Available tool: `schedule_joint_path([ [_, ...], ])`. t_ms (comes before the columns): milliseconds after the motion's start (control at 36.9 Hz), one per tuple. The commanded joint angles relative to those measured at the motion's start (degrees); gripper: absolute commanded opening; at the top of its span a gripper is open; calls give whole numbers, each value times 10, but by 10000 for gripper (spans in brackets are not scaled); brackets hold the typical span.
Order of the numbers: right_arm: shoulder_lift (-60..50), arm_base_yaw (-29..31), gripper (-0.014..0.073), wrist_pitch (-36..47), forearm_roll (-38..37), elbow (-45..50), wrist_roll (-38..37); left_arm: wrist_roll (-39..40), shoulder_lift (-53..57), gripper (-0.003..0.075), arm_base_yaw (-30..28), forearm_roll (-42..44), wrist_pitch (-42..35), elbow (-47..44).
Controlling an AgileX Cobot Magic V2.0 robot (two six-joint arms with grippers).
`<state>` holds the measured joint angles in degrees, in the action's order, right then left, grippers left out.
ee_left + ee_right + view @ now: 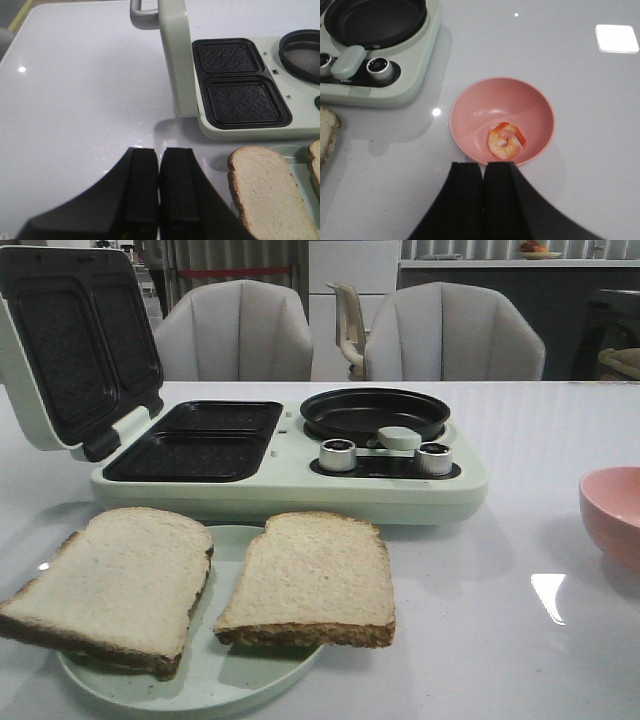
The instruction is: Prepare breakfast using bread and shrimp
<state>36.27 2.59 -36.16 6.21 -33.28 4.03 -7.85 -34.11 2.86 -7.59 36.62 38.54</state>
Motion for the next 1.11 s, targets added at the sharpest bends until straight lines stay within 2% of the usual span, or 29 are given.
schedule_joint_path([
  [0,18,5,285,40,0,-17,2,6,-15,256,4,-5,-37,20],
  [108,27,5,466,49,-1,-17,2,6,-28,478,4,-5,-37,20],
  [190,34,5,538,54,-1,-17,2,6,-37,561,4,-5,-36,20],
  [298,40,5,549,55,0,-17,2,-3,-55,569,4,-5,-26,20],
  [461,40,5,549,55,0,-17,2,-73,-90,569,22,-25,-12,13],
  [597,40,5,549,55,0,-17,2,-144,-122,569,104,-30,-15,-16],
  [678,40,5,549,55,0,-17,2,-207,-134,569,178,-11,-32,-36],
  [814,40,5,549,55,0,-17,2,-204,-149,569,320,141,-54,-82],
  [895,40,5,549,55,0,-17,2,-76,-172,569,393,294,-79,-106],
  [1004,40,5,549,55,0,-17,2,85,-227,569,466,494,-52,-113],
  [1085,40,5,549,55,0,-17,2,160,-270,569,495,605,-44,-113],
])
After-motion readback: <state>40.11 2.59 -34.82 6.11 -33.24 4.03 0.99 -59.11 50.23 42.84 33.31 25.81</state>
